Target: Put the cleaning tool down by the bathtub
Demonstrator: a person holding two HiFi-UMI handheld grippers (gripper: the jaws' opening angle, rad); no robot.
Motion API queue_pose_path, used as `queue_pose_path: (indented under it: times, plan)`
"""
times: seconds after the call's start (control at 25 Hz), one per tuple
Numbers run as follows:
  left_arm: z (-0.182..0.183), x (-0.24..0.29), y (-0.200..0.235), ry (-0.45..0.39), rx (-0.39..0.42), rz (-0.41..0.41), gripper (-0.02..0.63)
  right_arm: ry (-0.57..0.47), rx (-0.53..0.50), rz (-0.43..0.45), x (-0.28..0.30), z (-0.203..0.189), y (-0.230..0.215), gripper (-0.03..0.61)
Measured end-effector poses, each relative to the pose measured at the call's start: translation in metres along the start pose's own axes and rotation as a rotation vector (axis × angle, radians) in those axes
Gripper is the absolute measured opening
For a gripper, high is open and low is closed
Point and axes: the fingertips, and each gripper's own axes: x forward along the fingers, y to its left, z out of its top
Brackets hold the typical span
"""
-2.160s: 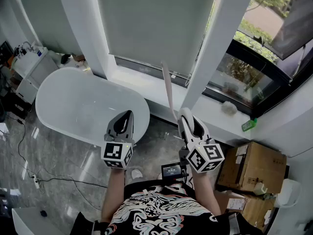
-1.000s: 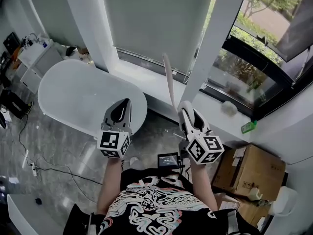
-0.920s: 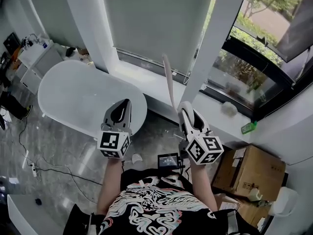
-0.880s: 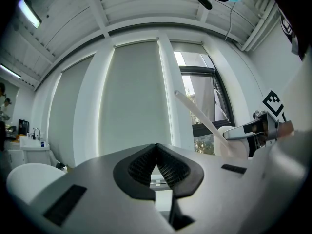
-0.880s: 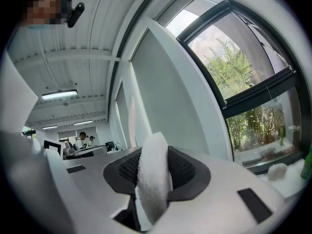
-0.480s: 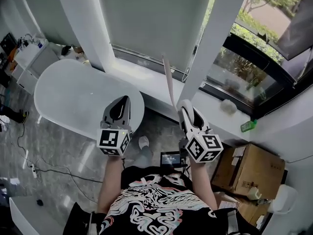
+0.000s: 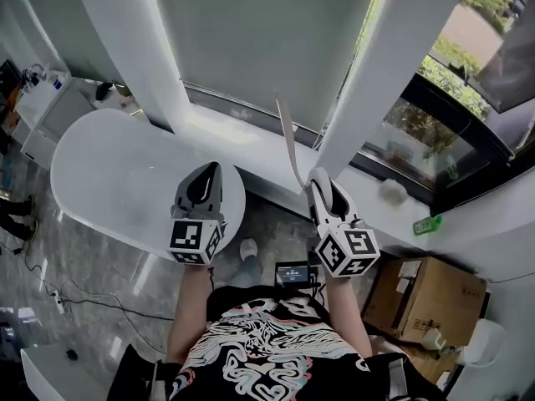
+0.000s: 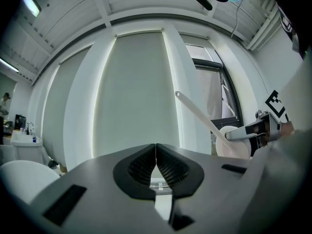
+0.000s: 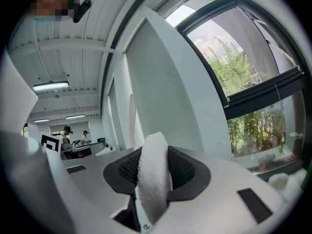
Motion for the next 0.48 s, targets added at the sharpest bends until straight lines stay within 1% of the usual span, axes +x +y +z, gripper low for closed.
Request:
queue_pose_path:
  times: [0.16,0.48]
  plan:
    - [-0.002,0.037,0.035,0.011,-0.013,0.010,0.017,0.007,-0.008,0.012,0.051,0.008,0.002,0.146]
    - [-0.005,0.106,0.088,0.029,-0.030,-0.012,0.017,0.020,-0.010,0.012,0.134,0.020,0.001,0.146]
